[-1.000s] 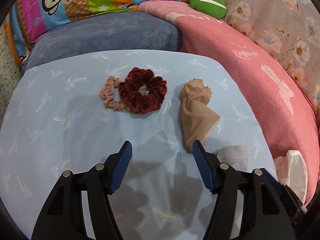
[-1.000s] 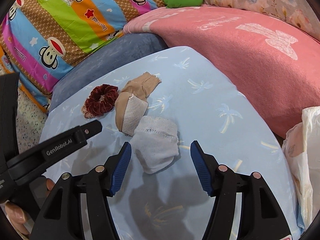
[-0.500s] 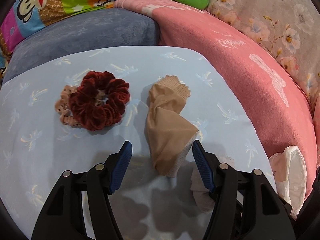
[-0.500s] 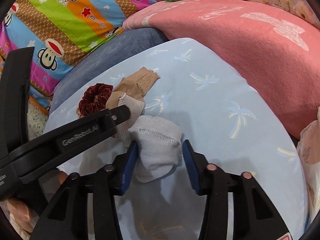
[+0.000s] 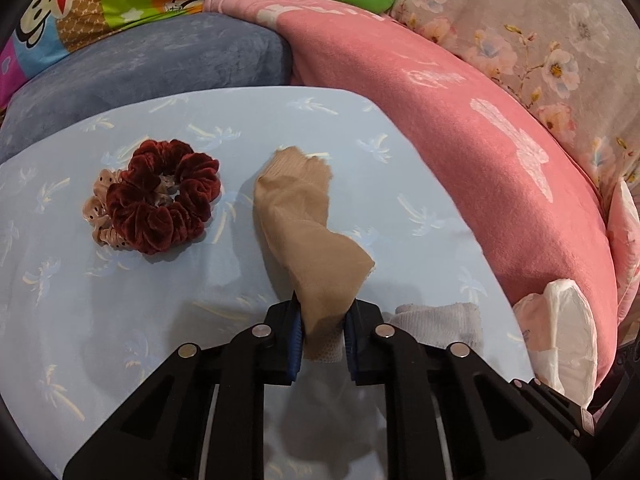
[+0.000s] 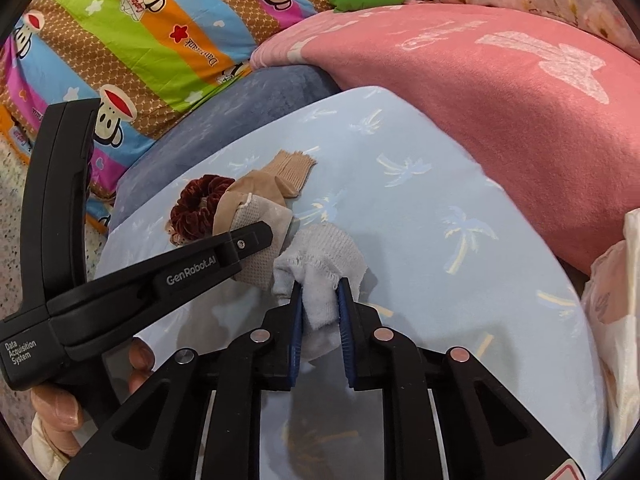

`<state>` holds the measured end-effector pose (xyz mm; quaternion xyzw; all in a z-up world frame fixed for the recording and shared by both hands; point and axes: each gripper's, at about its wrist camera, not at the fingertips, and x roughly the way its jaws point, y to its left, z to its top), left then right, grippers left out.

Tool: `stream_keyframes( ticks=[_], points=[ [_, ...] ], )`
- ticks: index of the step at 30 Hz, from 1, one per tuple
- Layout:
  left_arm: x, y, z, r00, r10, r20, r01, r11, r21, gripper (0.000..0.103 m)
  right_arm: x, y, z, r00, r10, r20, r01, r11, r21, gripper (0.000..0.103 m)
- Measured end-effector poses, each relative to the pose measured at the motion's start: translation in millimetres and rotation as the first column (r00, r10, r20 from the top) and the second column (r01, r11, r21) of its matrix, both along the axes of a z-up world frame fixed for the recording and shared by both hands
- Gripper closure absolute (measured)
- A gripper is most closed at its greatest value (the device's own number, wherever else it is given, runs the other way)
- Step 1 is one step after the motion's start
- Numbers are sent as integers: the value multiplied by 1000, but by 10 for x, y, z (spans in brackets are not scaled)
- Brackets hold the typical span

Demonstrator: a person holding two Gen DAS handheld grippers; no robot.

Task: Organize soft objects
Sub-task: 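Carry the beige stocking and white sock over the bin and open both grippers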

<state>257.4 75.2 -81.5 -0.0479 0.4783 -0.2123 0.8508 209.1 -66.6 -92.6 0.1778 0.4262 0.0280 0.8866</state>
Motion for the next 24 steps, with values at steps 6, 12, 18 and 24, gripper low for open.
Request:
stream_keyframes(
  ticks=[6,12,18,24],
  points=[
    [-270,-160,283,997,-50,50,50,999,3,87,-317,-208,274,997,-53,47,54,998,-13,88],
    [-627,-463,530,984,-150,98,150,989,4,87,-784,-549,474,985,-151,86,153,988,-28,88],
    [-1049,-987,672,944,-302,134,301,953,24,87,-1336,-1078,562,949,-293,113,296,955,-12,88],
    [-1435,-1574,733,885,-440,151,437,898,53,87,-1829,-1547,585,900,-415,132,419,908,3,87]
  ],
)
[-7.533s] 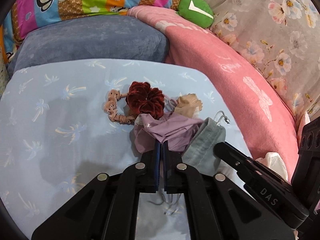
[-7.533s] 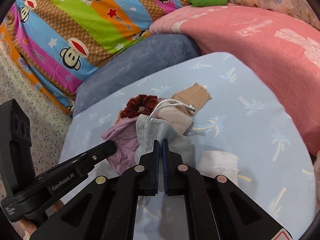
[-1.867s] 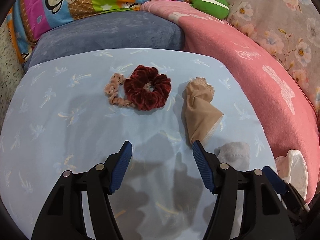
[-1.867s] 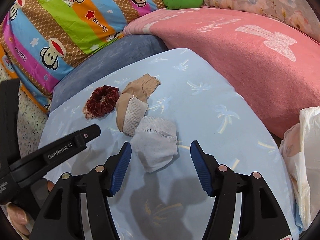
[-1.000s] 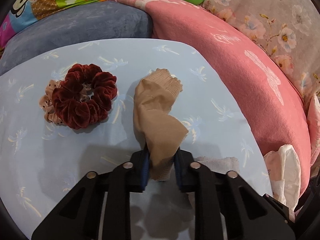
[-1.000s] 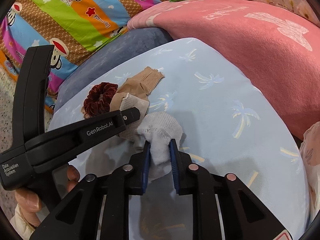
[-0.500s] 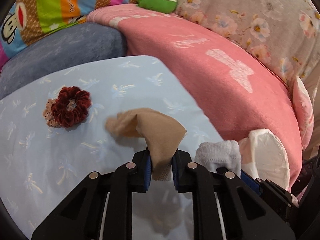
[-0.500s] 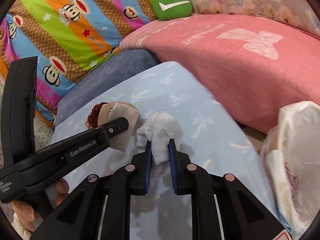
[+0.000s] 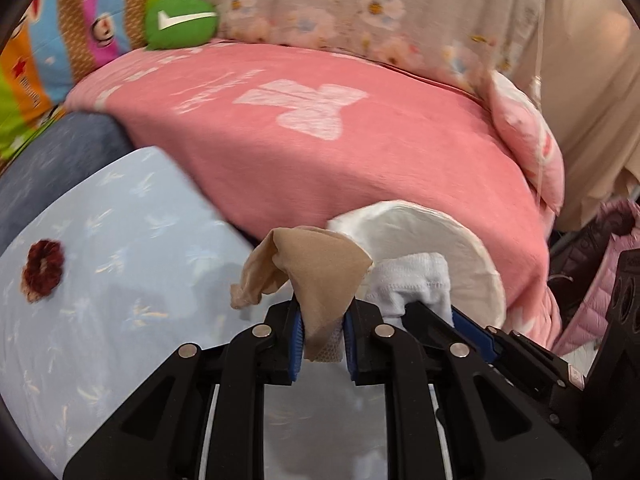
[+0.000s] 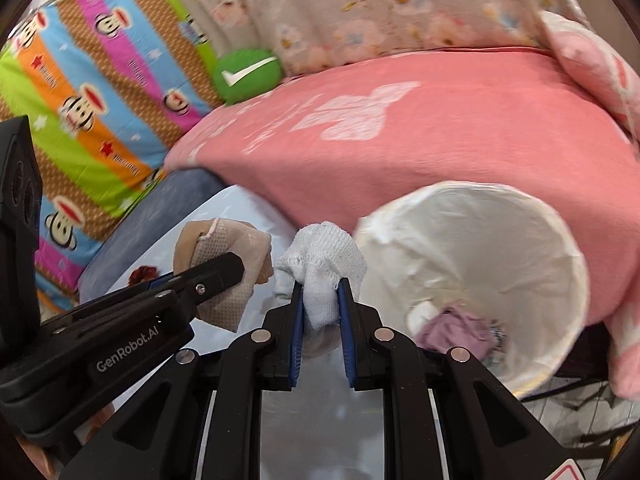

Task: Organize soft objects
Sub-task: 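Carry the beige stocking and white sock over the bin and open both grippers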

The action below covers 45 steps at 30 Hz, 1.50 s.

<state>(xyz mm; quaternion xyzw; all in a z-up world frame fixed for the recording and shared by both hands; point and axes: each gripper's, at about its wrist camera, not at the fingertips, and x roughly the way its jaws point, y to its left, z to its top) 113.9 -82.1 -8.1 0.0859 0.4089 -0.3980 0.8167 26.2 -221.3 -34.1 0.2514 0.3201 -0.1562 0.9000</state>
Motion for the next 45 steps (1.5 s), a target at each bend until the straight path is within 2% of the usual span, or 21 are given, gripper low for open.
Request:
stream_keyframes(
  ticks=[5,9,17,28,35,41,45],
  points=[
    [-231,-398,4,998,-63,33,62,998,22,87,-295,-354,-44,996,-84,11,84,996,1,87],
    [-342,-647,-37,997,-81,16,81,996,31,87,-484,-655,-120,991,-136,9,136,991,17,87],
    [-585,-1035,-113,989,-143,38,139,987,83,87,-729,-1074,-255,977,-214,22,212,975,71,87],
    [-611,-1203,-275,984,-180,11,178,976,130,86,-784,-1222,-313,971,-236,25,234,969,82,87],
    [-540,-1149,-379,987,-158,-12,158,976,148,82,-745,-1260,-333,973,-230,16,228,970,89,87],
    [-486,-1070,-396,990,-139,3,137,979,151,72,-658,-1247,-341,977,-212,9,211,974,88,87],
    [-425,-986,-349,995,-101,19,97,987,131,48,-551,-1213,-330,982,-187,5,186,979,87,83]
  ],
)
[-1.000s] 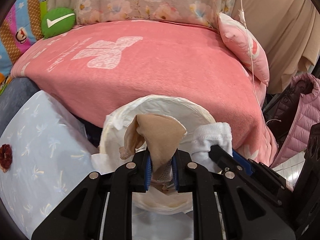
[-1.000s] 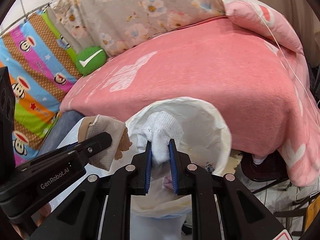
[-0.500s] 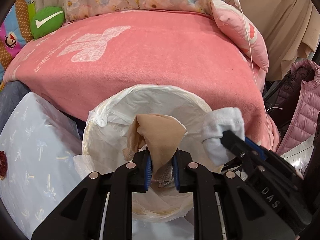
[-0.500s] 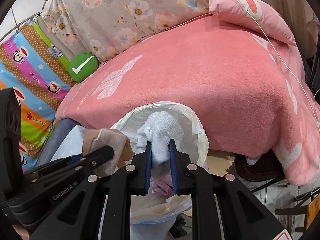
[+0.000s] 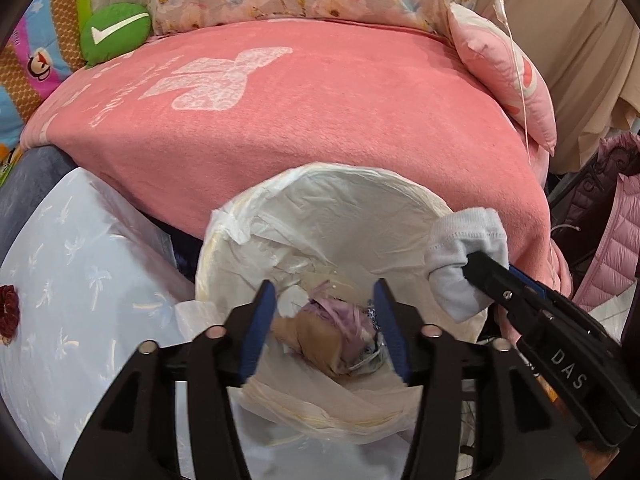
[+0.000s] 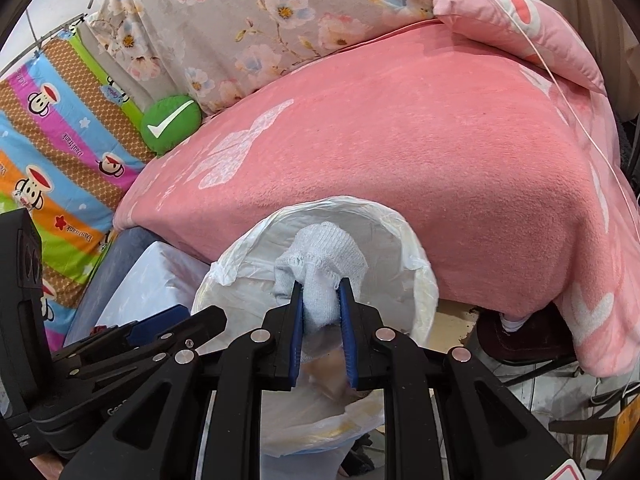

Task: Organize soft objects
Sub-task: 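Carry the beige stocking and white sock over the bin and open both grippers, then move both open grippers back from the bin to the scrunchies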

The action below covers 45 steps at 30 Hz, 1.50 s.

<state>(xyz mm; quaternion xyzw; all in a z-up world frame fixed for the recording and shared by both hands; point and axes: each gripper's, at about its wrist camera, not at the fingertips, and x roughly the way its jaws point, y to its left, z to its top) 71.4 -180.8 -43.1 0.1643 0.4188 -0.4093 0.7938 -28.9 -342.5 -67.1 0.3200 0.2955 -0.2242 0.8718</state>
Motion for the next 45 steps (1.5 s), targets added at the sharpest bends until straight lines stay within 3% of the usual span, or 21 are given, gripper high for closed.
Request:
stream_keyframes(
  ticks=[9,11,28,37,45],
  points=[
    [193,252,92,997,79,5,-78,996,-39,44,197,208,118,999,49,-10,-50,998,-37,73],
    [226,309,107,996,94,3,-94,994,-48,44,234,262,155,998,57,-10,-58,997,-50,65],
    [586,1143,203,965,263,-7,-262,958,-116,44,790,1114,372,964,263,-43,-266,958,-108,65],
    [893,1883,150,908,418,-22,-417,901,-122,44,1287,1837,355,909,410,-78,-417,901,-120,65],
    [1222,2648,37,830,556,-43,-557,823,-110,44,1789,2545,249,843,527,-110,-537,836,-108,65]
  ],
)
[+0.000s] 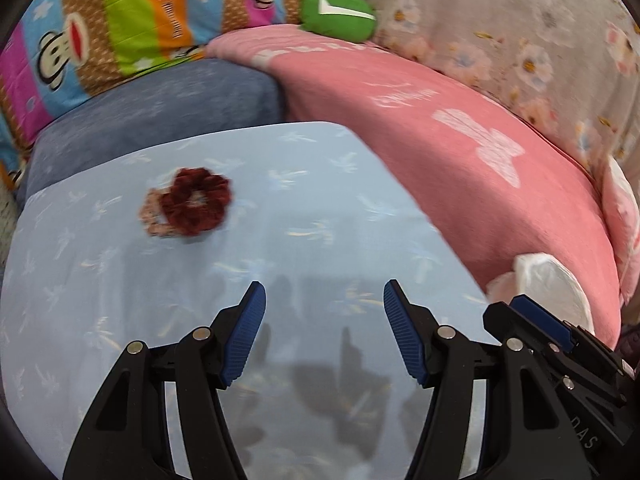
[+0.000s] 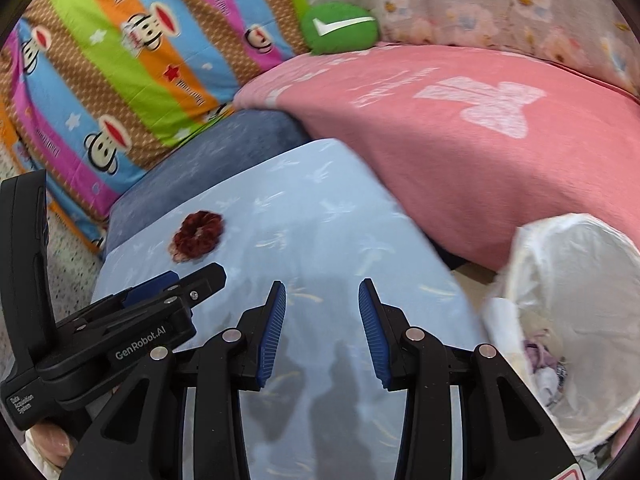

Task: Organize soft objects
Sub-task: 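Move both open grippers back from the bin to the scrunchies, then grasp the beige beaded hair tie with the left gripper while the right gripper grasps the red scrunchie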

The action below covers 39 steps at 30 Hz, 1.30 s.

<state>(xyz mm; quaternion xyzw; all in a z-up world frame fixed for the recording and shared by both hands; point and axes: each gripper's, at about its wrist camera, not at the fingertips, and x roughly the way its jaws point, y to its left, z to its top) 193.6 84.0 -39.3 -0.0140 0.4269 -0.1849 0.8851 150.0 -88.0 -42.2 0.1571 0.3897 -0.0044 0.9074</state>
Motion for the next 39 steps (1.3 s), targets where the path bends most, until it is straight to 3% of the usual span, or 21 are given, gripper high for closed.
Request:
stream_keyframes(
  ticks=[9,17,26,35,39],
  points=[
    [415,712,-119,991,136,-3,-136,990,31,44,614,683,-123,993,120,-24,-120,993,-21,65],
    [878,1091,-250,976,217,-26,-216,975,45,44,1283,1054,-221,985,167,-37,-168,986,-11,65],
    [1255,1175,-395,969,243,-55,-241,970,32,44,1838,1277,-398,981,186,-60,-186,983,12,65],
    [1389,1169,-598,967,239,-94,-237,971,33,46,2084,1395,-670,973,203,-113,-202,979,27,65],
    [1414,1179,-664,965,233,-117,-232,972,24,55,2123,1381,-789,968,208,-139,-202,978,55,74]
  ],
)
